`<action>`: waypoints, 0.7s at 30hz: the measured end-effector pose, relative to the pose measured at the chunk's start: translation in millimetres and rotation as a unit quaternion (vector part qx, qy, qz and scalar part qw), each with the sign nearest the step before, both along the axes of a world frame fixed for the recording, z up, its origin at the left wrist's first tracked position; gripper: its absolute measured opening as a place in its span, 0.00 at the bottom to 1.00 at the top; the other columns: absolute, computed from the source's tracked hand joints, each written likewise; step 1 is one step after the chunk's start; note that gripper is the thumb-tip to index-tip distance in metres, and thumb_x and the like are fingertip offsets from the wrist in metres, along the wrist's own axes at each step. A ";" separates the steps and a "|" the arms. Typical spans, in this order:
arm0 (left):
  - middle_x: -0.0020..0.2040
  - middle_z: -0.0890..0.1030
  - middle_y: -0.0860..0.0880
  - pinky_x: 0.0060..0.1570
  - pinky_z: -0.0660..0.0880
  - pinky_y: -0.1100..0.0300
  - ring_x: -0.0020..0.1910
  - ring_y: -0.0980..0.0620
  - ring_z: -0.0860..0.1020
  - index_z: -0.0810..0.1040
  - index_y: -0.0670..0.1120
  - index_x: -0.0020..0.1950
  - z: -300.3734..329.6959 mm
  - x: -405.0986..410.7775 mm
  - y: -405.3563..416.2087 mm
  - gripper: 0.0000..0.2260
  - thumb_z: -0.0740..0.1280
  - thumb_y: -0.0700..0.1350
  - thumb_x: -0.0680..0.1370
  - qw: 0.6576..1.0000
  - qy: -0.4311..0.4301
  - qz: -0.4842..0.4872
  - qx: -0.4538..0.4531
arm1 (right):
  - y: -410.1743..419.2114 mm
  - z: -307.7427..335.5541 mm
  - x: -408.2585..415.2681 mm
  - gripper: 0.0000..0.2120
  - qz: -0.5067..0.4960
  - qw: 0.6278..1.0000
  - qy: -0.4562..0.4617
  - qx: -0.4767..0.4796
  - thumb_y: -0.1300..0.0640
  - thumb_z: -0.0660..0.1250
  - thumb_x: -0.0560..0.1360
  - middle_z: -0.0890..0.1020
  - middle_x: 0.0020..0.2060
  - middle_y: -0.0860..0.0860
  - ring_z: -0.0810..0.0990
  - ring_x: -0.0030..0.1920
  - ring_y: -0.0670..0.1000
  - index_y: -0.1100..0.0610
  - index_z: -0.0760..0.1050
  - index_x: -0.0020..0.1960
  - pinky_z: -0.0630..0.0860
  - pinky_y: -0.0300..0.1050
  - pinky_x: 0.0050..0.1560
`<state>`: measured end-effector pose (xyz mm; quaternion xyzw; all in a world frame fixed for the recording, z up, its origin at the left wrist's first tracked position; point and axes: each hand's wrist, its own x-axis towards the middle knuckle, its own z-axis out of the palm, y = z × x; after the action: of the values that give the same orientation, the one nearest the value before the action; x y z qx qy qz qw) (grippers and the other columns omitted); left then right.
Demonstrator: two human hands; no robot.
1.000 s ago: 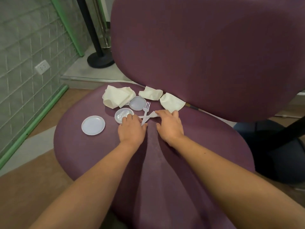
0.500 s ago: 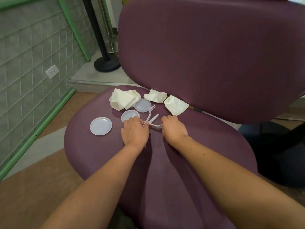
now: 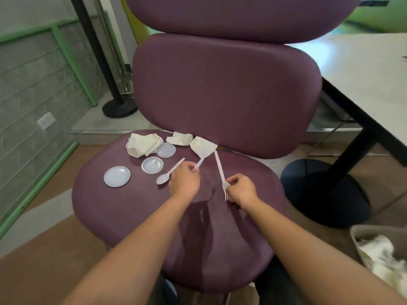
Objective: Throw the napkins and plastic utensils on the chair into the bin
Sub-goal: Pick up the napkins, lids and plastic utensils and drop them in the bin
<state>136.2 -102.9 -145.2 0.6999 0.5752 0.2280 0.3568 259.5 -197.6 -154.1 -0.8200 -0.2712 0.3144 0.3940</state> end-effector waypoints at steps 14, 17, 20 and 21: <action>0.41 0.80 0.55 0.50 0.79 0.49 0.40 0.51 0.82 0.74 0.58 0.44 19.7 114.4 -162.9 0.07 0.71 0.49 0.72 0.963 -0.014 -0.260 -0.075 | -195.6 13.0 74.9 0.06 -0.221 0.974 0.018 0.054 0.60 0.71 0.74 0.81 0.43 0.52 0.79 0.45 0.50 0.51 0.75 0.43 0.80 0.47 0.49; 0.40 0.81 0.55 0.49 0.79 0.49 0.38 0.51 0.83 0.75 0.59 0.45 14.5 136.8 -192.0 0.06 0.71 0.50 0.73 0.951 -0.005 -0.298 -0.082 | -230.9 5.8 86.4 0.06 -0.239 0.970 0.019 0.049 0.60 0.71 0.74 0.81 0.43 0.52 0.80 0.45 0.52 0.51 0.75 0.45 0.80 0.48 0.47; 0.39 0.79 0.55 0.42 0.80 0.57 0.34 0.54 0.83 0.75 0.59 0.49 8.9 162.4 -229.3 0.06 0.70 0.49 0.76 0.934 0.016 -0.345 -0.095 | -274.8 -3.9 102.1 0.07 -0.270 0.962 0.027 0.040 0.61 0.71 0.73 0.81 0.41 0.51 0.80 0.45 0.53 0.52 0.75 0.43 0.79 0.51 0.52; 0.39 0.79 0.54 0.35 0.78 0.62 0.33 0.54 0.81 0.76 0.57 0.52 6.7 171.1 -242.5 0.07 0.70 0.47 0.77 0.929 0.011 -0.356 -0.104 | -289.4 -8.4 108.7 0.07 -0.286 0.957 0.027 0.028 0.62 0.71 0.73 0.81 0.40 0.51 0.80 0.44 0.54 0.52 0.75 0.43 0.80 0.52 0.52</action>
<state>307.3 -345.4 -138.6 0.8202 0.3126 0.0171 0.4789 368.2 -487.0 -162.4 -0.8428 -0.0232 0.2031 0.4979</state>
